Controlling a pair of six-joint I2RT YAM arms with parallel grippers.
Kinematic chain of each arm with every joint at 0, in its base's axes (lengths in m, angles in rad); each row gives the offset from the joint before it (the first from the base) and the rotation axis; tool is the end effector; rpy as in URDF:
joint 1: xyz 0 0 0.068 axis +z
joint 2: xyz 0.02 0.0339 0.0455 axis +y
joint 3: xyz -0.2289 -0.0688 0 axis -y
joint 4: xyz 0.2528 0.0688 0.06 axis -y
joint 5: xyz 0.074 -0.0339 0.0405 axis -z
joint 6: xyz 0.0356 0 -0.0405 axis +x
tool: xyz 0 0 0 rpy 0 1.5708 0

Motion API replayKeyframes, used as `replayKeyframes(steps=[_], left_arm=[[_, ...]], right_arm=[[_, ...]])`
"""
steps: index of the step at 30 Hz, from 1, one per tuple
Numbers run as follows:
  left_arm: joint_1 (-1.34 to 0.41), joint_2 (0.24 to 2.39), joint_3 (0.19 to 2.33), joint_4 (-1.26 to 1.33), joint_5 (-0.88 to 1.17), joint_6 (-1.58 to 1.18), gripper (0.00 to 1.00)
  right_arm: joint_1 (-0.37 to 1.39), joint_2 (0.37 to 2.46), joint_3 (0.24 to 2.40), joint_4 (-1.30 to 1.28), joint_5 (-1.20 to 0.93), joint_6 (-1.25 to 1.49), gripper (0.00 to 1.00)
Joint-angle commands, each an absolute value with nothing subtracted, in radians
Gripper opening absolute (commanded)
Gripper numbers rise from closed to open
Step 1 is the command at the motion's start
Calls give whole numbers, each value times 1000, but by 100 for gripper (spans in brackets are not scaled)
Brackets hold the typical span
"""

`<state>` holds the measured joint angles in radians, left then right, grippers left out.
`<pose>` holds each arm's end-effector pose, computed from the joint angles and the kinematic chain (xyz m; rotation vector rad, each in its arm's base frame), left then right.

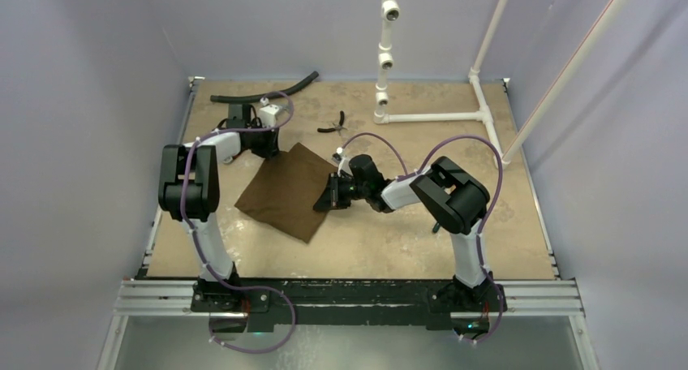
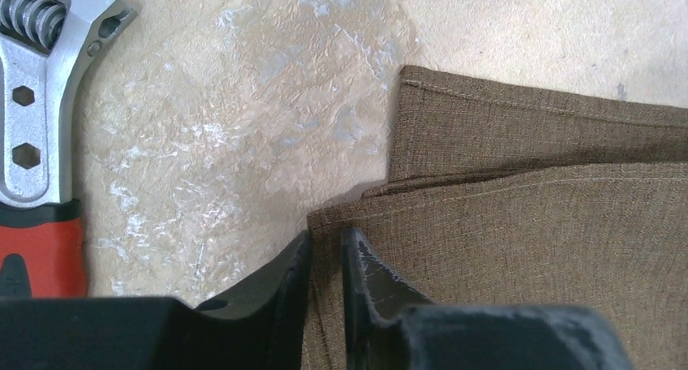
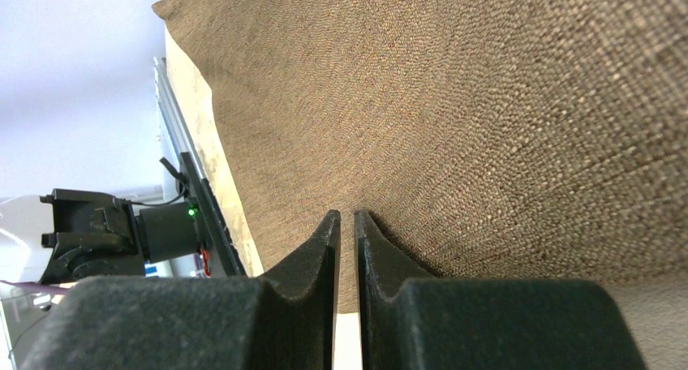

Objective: Fold the napkin into a case and place the utensils inside
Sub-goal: Pick up the top corner of the square folded napkin from the center of the board.

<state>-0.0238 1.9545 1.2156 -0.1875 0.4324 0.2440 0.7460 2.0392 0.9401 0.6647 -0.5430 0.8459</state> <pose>0.3964 -0.0244 0.1149 0.4996 2.3780 -0.4401 0.2713 0.2758 0.0758 -0.2894 2.2857 1.4766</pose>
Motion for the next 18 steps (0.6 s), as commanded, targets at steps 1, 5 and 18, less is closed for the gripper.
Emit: replayKeyframes(steps=[1,5,18], left_arm=[[-25,1963,1249,-166,477,235,14],[-25,1956,1244,-160,489,244,0],[-26,1817,1233,-165,581,254,0]], right_arm=[[750,2026,936,667,-571,850,13],[751,2021,937,664,-573,850,12],[749,1993,1004,573,-591,836,13]])
